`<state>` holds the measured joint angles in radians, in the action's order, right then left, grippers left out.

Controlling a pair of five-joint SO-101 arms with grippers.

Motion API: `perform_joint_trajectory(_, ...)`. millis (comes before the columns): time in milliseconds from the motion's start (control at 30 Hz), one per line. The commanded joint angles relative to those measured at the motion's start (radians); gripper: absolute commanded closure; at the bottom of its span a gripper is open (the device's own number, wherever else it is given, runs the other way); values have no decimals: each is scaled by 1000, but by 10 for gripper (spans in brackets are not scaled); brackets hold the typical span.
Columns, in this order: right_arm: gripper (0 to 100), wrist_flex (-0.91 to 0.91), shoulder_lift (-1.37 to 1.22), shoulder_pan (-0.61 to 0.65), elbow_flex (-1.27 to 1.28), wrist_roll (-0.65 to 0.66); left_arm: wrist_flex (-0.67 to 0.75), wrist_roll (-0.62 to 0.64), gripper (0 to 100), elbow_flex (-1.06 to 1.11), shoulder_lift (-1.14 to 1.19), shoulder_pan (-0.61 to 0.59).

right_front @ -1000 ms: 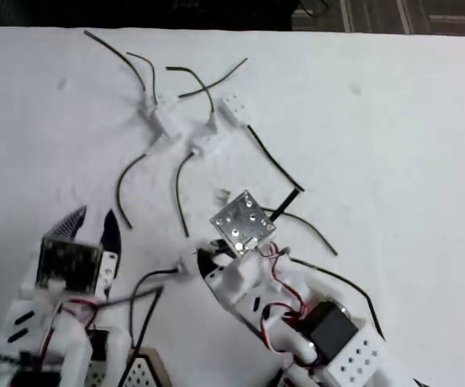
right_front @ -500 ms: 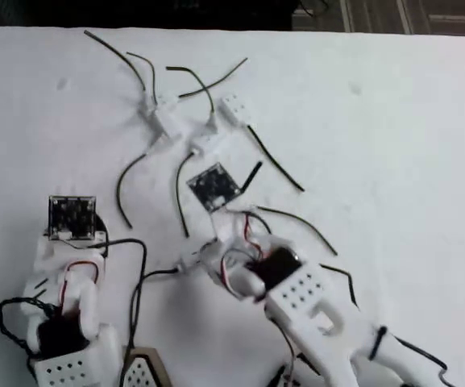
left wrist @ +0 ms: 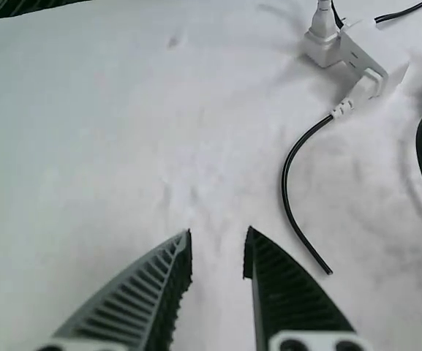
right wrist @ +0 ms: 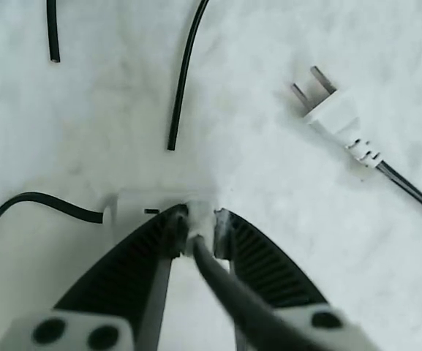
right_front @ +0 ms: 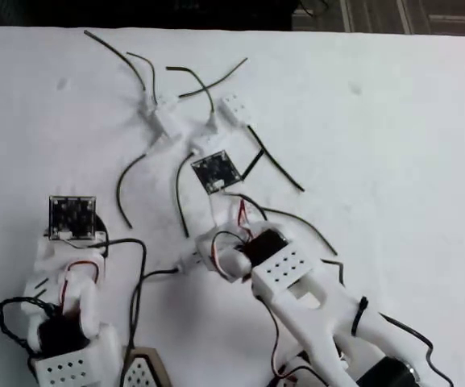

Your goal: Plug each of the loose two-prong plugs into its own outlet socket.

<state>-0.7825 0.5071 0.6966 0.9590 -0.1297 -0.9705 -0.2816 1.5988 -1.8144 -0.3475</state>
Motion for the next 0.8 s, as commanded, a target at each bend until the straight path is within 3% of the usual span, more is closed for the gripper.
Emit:
perform_joint_trajectory(0, 981, 24, -28, -10, -37, -8, 21, -5, 865, -5, -10, -12)
perform_joint_trajectory(467, 981, -90, 42, -4, -35, -5, 21, -5, 865, -5, -10, -12)
perform_joint_trajectory(767, 981, -8, 44, -5, 38, 0, 21, -5, 865, -5, -10, -12)
